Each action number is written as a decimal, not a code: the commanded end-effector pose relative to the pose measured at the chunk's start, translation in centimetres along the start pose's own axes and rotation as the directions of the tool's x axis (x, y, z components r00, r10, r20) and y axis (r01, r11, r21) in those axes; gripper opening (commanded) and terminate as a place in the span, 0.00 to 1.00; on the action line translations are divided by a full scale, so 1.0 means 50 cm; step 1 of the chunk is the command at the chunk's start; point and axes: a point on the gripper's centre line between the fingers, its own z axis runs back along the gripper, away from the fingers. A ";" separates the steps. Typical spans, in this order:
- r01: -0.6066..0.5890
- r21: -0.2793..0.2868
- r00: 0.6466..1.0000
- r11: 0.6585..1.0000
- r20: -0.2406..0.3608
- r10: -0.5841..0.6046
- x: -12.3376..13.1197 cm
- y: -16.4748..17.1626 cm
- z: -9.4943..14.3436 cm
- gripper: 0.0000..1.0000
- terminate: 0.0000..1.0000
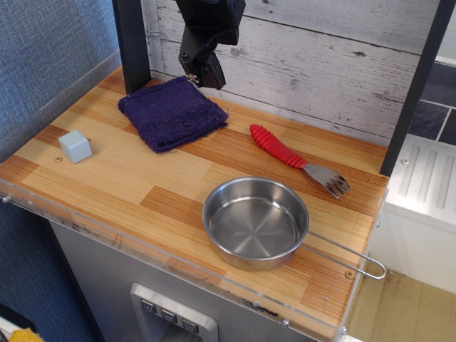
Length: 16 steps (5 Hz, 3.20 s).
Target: Pick up the pot and place it on the blue cloth
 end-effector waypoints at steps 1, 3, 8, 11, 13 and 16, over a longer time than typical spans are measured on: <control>0.000 0.000 1.000 1.000 0.000 0.000 0.000 0.000 0.000 1.00 0.00; -0.251 0.010 0.968 0.968 -0.012 0.251 0.009 -0.082 -0.002 1.00 0.00; -0.690 0.005 0.716 0.723 -0.136 0.684 0.092 -0.174 -0.100 1.00 0.00; -0.761 0.007 0.639 0.649 -0.169 0.751 0.047 -0.166 -0.129 1.00 0.00; -0.774 0.005 0.620 0.633 -0.192 0.760 0.039 -0.179 -0.130 0.00 0.00; -0.741 -0.015 0.662 0.672 -0.185 0.726 0.047 -0.186 -0.116 0.00 0.00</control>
